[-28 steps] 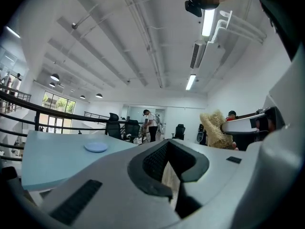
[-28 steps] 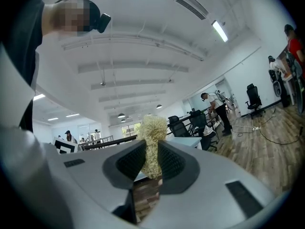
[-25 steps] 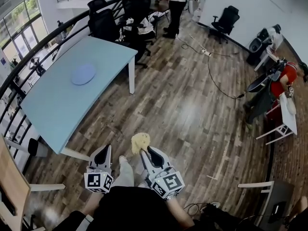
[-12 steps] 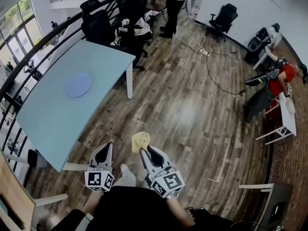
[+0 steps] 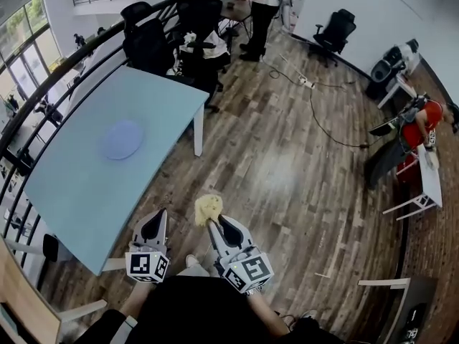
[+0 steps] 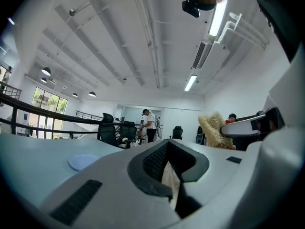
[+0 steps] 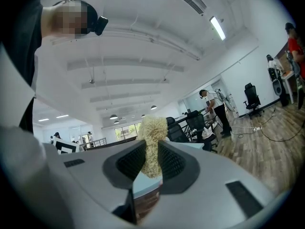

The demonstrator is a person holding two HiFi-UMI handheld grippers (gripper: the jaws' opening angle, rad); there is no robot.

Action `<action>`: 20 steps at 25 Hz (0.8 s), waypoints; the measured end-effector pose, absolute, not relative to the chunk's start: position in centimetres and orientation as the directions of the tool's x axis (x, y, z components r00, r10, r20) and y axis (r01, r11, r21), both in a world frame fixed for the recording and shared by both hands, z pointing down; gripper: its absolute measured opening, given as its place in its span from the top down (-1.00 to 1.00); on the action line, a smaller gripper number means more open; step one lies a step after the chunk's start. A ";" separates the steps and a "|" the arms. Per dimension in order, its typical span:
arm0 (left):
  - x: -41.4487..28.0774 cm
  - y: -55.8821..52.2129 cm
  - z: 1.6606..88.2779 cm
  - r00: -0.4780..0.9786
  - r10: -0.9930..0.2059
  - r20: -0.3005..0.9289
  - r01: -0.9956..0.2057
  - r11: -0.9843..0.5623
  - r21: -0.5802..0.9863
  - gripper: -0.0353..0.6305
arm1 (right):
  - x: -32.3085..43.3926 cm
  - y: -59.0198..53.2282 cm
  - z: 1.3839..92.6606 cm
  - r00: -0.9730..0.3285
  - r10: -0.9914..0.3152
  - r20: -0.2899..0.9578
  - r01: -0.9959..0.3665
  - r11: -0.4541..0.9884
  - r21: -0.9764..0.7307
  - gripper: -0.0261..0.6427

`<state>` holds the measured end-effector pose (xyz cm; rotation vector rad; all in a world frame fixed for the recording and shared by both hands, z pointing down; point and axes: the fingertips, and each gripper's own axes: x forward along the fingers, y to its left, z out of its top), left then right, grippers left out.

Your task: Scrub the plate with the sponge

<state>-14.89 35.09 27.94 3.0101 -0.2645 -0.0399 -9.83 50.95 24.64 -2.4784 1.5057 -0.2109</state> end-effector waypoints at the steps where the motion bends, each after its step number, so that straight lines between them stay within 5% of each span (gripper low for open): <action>1: -14.7 34.5 28.0 0.984 -0.176 -0.016 -0.173 -0.977 0.122 0.89 | -9.6 50.3 24.6 0.462 -0.887 0.000 -0.854 -0.445 -0.270 0.69; 20: -12.1 29.8 29.4 0.972 -0.236 0.016 -0.236 -0.964 0.118 0.89 | -5.3 45.4 26.4 0.430 -0.903 0.000 -0.858 -0.409 -0.310 0.69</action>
